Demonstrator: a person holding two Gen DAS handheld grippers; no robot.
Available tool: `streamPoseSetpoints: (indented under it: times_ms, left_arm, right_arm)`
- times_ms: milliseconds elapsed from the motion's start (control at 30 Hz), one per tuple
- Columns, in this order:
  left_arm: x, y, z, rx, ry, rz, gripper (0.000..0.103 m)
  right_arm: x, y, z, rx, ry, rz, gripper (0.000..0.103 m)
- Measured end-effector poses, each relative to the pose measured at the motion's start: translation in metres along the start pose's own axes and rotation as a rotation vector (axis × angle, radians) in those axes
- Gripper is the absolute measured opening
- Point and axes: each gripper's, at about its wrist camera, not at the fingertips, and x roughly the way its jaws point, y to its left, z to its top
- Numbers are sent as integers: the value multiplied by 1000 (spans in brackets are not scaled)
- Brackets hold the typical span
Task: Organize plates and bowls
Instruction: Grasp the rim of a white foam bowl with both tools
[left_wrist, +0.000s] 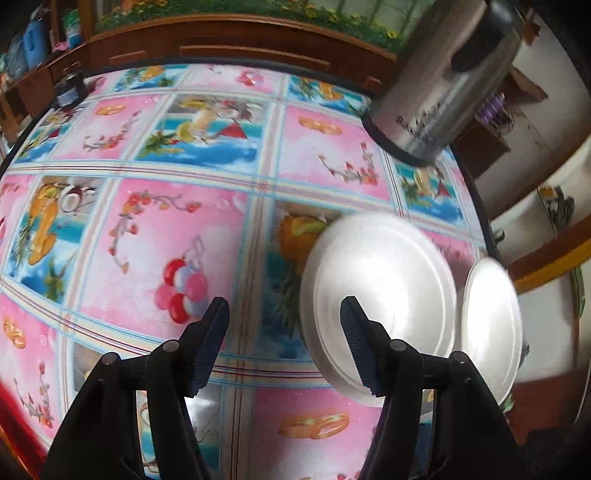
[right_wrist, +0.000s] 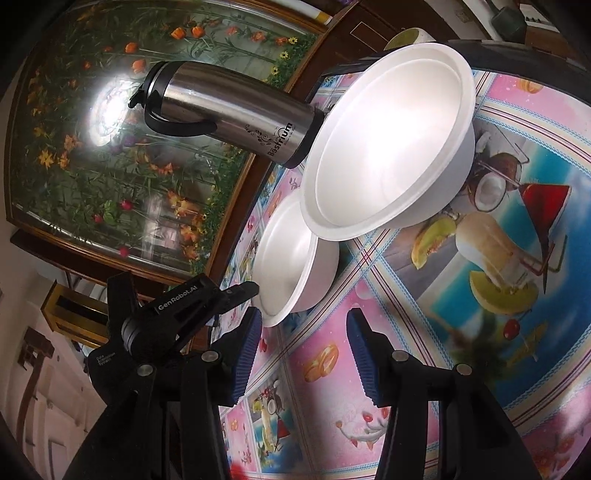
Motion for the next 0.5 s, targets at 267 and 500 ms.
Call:
streamPoseSetpoints:
  times_ms: [267,500]
  left_arm:
    - [2,-3,-11,49,4,-31,12]
    - [-8,2,-23,68,19,-47,10]
  right_arm:
    - [8,-5,3,-9,-12,-3,50]
    - [16,-12,4,24,24,17,50]
